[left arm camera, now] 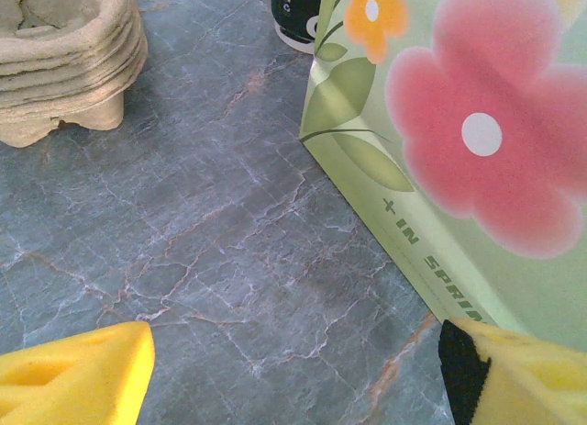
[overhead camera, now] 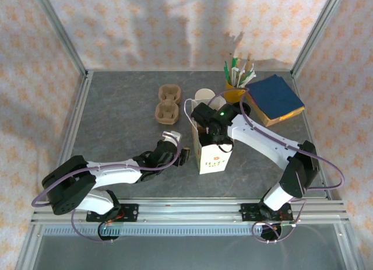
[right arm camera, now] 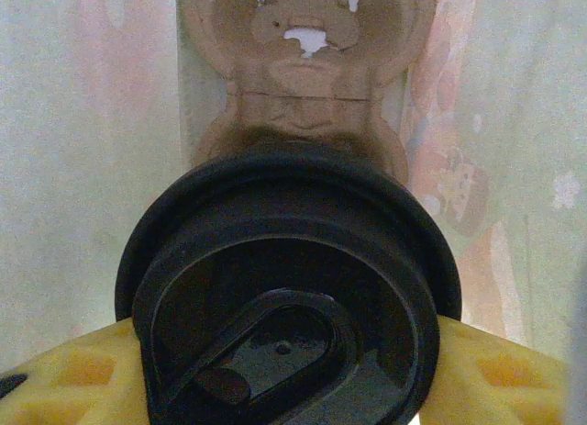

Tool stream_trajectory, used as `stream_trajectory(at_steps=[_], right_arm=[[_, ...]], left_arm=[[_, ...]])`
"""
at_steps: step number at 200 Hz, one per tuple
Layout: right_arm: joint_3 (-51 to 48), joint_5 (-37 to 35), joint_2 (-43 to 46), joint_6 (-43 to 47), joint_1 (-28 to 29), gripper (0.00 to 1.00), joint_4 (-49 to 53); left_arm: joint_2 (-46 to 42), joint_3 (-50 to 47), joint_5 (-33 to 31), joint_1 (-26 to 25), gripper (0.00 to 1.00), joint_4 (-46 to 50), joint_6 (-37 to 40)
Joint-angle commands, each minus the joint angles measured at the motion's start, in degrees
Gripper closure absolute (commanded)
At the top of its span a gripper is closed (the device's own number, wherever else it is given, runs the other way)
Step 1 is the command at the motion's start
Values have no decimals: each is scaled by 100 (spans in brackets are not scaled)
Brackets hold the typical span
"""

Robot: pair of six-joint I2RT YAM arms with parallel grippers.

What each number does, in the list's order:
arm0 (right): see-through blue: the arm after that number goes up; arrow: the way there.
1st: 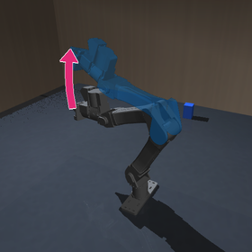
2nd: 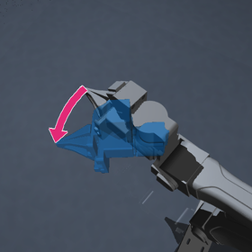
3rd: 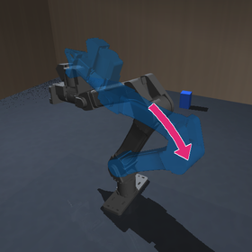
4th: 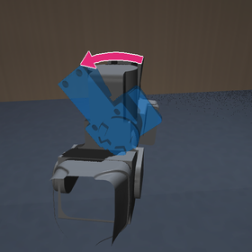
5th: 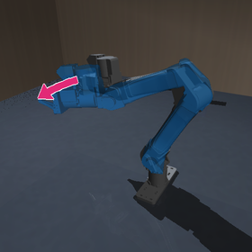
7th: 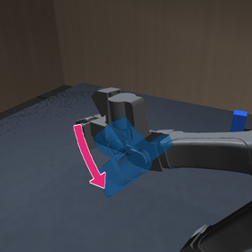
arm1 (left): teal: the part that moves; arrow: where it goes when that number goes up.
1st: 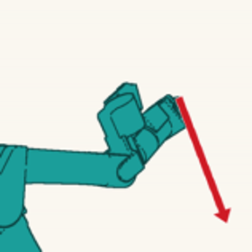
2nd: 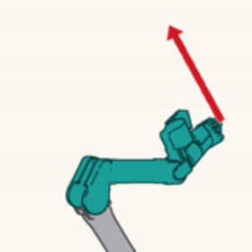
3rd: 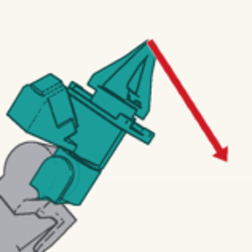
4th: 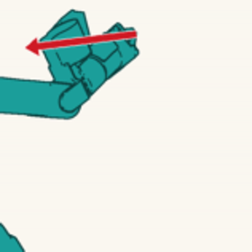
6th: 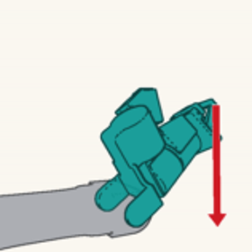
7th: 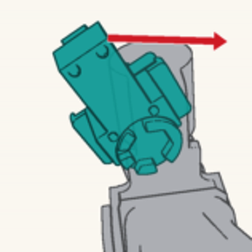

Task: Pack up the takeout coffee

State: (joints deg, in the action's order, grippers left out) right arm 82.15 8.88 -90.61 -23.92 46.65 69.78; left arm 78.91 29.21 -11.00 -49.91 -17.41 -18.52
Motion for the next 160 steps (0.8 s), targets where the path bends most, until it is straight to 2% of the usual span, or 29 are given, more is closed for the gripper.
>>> stream_trajectory(at_steps=[1,160], right_arm=[[-47,-54,-28,44,-41,52,-25],[-78,-224,-43,-24,-43,52,71]], left_arm=[[97,118,-131,-55,17,-17,-42],[168,164,-125,-55,17,-8,-59]])
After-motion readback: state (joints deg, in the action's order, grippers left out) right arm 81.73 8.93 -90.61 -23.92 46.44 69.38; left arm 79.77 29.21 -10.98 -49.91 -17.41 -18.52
